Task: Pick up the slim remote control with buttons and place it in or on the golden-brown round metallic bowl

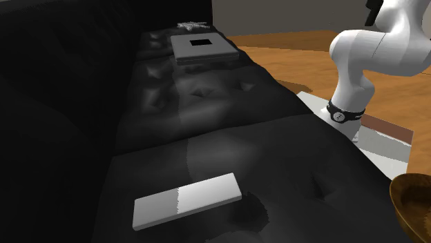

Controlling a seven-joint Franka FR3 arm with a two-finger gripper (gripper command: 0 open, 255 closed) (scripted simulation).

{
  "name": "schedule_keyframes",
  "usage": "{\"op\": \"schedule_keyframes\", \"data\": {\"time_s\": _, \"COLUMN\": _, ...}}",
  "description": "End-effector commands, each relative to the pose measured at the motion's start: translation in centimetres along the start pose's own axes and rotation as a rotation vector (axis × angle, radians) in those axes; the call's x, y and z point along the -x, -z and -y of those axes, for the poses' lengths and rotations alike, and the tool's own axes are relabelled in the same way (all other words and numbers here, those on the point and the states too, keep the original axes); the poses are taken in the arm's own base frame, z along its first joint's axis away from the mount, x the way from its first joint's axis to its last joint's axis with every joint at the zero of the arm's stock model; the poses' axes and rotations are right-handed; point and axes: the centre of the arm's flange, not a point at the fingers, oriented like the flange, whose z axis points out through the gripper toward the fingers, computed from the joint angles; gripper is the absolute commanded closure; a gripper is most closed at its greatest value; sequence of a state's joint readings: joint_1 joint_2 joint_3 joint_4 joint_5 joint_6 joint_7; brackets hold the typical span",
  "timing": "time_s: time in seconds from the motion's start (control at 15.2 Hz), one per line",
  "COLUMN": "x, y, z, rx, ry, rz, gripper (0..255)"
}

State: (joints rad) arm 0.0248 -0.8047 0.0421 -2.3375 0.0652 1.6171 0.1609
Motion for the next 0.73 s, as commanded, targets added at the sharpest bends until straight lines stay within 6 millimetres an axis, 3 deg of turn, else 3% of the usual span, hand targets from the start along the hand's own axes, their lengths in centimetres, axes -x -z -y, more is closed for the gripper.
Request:
{"op": "schedule_keyframes", "data": {"time_s": 0.0, "x": 0.0, "y": 0.0, "z": 0.0, "rx": 0.000, "ry": 0.000, "rz": 0.000, "gripper": 0}}
{"op": "schedule_keyframes", "data": {"time_s": 0.66, "x": -11.5, "y": -7.0, "z": -2.6, "rx": 0.014, "ry": -0.070, "rz": 0.041, "gripper": 0}}
